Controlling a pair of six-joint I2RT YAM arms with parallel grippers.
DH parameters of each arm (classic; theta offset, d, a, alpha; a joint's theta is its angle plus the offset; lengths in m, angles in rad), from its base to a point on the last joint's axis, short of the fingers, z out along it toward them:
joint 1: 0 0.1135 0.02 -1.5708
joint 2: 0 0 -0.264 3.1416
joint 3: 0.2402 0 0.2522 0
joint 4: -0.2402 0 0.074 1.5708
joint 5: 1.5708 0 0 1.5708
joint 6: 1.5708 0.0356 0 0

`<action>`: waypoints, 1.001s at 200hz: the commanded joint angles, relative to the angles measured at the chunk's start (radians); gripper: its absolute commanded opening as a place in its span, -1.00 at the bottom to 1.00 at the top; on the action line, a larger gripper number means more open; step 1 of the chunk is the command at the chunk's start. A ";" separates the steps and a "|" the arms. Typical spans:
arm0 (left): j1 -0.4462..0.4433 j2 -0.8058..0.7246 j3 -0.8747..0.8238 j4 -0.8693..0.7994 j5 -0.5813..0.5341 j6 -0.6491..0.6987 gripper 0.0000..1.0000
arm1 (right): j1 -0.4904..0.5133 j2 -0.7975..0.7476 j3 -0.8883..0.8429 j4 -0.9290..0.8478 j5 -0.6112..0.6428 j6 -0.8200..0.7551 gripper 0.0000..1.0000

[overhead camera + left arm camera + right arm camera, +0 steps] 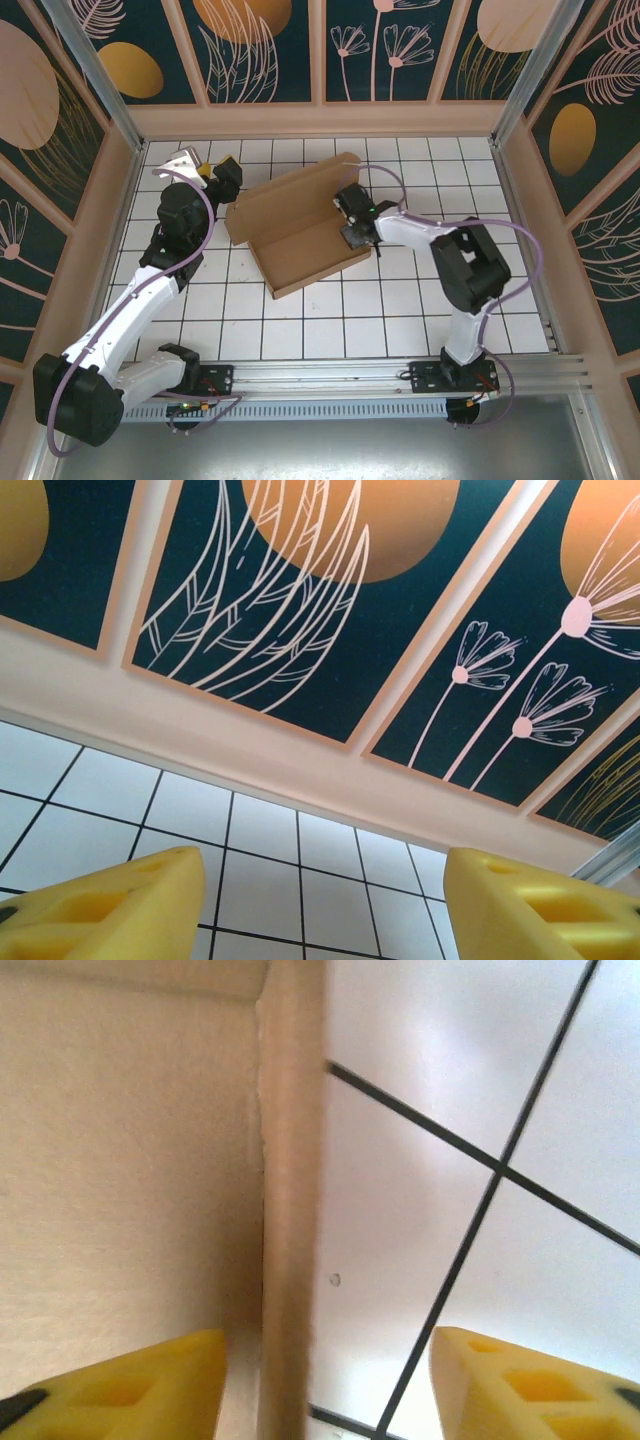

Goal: Fold the paper box

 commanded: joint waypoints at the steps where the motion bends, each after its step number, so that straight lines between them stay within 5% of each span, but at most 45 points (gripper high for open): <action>1: 0.009 -0.010 -0.007 0.027 0.018 -0.009 0.30 | -0.052 -0.103 -0.043 0.081 -0.249 0.067 0.26; 19: 0.009 -0.017 -0.011 0.031 0.017 -0.008 0.29 | -0.109 -0.102 -0.048 0.089 -0.312 0.087 0.24; 58: 0.009 -0.006 -0.010 0.038 0.053 -0.028 0.28 | -0.064 -0.006 0.000 0.070 -0.268 0.077 0.14; 160: 0.009 -0.014 -0.019 0.049 0.082 -0.036 0.26 | 0.012 0.131 0.063 0.030 0.110 0.105 -0.81; 200: 0.009 -0.006 -0.019 0.049 0.082 -0.035 0.26 | 0.032 0.129 0.052 0.003 0.194 0.083 -0.86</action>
